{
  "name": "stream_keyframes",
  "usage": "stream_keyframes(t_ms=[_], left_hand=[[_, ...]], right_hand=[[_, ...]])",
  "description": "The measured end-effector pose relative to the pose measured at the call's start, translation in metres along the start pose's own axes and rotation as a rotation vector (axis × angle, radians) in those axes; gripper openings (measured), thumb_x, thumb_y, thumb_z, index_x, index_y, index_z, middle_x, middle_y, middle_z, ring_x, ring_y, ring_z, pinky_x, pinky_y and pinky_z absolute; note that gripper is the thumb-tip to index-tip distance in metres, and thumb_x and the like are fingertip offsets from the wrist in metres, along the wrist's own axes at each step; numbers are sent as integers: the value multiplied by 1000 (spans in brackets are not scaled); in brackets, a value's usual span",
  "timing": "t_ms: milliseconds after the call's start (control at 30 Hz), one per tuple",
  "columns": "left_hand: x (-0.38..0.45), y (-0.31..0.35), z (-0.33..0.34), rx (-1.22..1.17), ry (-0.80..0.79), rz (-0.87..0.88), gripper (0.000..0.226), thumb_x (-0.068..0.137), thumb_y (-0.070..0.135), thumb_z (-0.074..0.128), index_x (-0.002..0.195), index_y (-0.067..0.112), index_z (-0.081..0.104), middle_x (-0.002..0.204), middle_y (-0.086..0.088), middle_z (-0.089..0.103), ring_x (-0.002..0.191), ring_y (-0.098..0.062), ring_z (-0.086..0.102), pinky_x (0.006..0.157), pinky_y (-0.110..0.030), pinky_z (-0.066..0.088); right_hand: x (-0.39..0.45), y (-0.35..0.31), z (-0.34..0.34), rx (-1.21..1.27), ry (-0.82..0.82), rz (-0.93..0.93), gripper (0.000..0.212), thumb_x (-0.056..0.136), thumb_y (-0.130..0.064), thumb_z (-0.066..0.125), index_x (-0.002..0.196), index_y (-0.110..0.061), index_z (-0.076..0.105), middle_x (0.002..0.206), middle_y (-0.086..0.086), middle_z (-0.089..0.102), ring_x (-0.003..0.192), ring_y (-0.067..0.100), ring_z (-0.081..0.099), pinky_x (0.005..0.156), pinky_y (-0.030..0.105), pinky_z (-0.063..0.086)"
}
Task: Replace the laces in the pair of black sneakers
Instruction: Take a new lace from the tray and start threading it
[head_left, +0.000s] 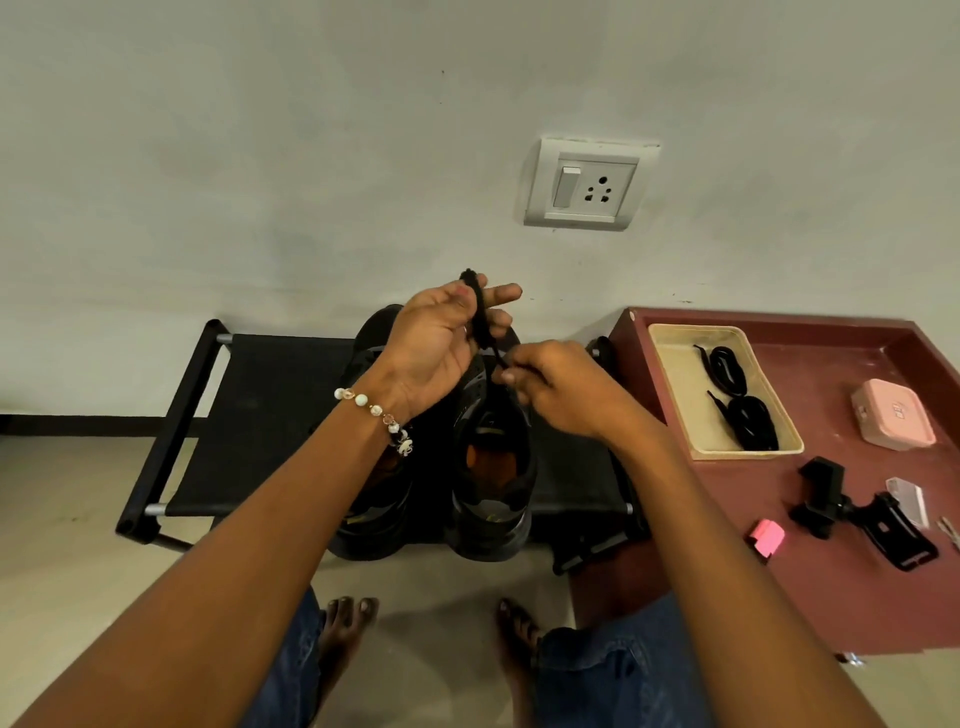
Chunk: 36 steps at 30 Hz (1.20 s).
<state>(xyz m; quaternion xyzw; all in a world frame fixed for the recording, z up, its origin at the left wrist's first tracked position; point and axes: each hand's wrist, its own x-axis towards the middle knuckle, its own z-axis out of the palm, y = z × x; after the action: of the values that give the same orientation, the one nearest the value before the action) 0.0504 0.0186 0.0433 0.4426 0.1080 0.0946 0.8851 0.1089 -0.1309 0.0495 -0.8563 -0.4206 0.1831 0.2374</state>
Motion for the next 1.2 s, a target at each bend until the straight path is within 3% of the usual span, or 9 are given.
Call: stream_keyframes(t_ms=[200, 300, 367, 467, 600, 733, 933, 1067, 1200], left_hand=[[0, -13, 0, 382, -30, -123, 27, 103, 1, 31, 124, -1, 48, 115, -14, 64, 102, -23, 63, 86, -29, 55], [-3, -18, 5, 349, -16, -199, 34, 103, 5, 37, 136, -3, 40, 122, -17, 60, 114, -26, 59, 107, -41, 43], [-7, -18, 13, 284, -49, -206, 23, 104, 11, 37, 114, -3, 52, 106, -14, 64, 102, -25, 64, 106, -46, 43], [-9, -19, 19, 131, -64, -221, 33, 104, 26, 36, 105, -1, 55, 100, -14, 67, 98, -25, 66, 102, -46, 47], [-12, -22, 27, 3, -54, -242, 62, 100, 48, 30, 134, -3, 44, 123, -17, 60, 109, -22, 64, 100, -35, 48], [-12, -28, 42, -26, -10, -229, 79, 99, 54, 21, 147, -7, 16, 151, -22, 30, 118, -23, 57, 103, -28, 42], [0, -44, 49, -13, 38, -203, 72, 93, 62, 24, 114, 0, 54, 132, -18, 56, 124, -21, 53, 112, -32, 36], [5, -52, 62, -56, 6, -269, 55, 94, 64, 24, 83, 18, 52, 93, -7, 47, 74, -10, 41, 87, -23, 42], [9, -55, 72, 42, -49, -291, 31, 103, 25, 42, 77, 13, 54, 76, -6, 44, 68, -12, 40, 81, -26, 45]], right_hand=[[-2, -8, -4, -108, 156, -91, 19, 93, -17, 63, 106, -8, 74, 103, 9, 73, 88, 24, 68, 86, 28, 51], [-6, -3, -12, 141, 322, 15, 10, 87, -17, 72, 91, -9, 75, 73, 6, 72, 58, 1, 65, 62, 18, 51], [-7, 0, -12, 308, 392, 87, 6, 85, -10, 73, 86, -4, 73, 65, 4, 67, 51, -2, 62, 54, 7, 44], [-3, 6, -9, 478, 509, 161, 11, 80, -6, 77, 88, -3, 71, 67, 9, 67, 54, 14, 67, 55, 16, 49], [3, 10, 1, 549, 693, 261, 31, 77, -6, 80, 99, -11, 60, 70, 5, 69, 57, 11, 68, 57, 23, 55], [6, 11, 8, 510, 738, 293, 7, 81, -11, 78, 86, -10, 73, 74, 2, 72, 72, 12, 70, 76, 35, 60], [1, 16, 2, 579, 647, 279, 14, 83, -26, 76, 90, -13, 79, 80, 0, 76, 80, 11, 72, 81, 39, 59], [-6, 31, -15, 689, 625, 410, 14, 72, -8, 84, 83, -10, 75, 77, 4, 75, 76, 13, 73, 79, 29, 58], [-21, 54, -35, 814, 635, 497, 19, 65, -1, 87, 80, -4, 74, 76, 13, 74, 73, 25, 73, 71, 33, 60]])
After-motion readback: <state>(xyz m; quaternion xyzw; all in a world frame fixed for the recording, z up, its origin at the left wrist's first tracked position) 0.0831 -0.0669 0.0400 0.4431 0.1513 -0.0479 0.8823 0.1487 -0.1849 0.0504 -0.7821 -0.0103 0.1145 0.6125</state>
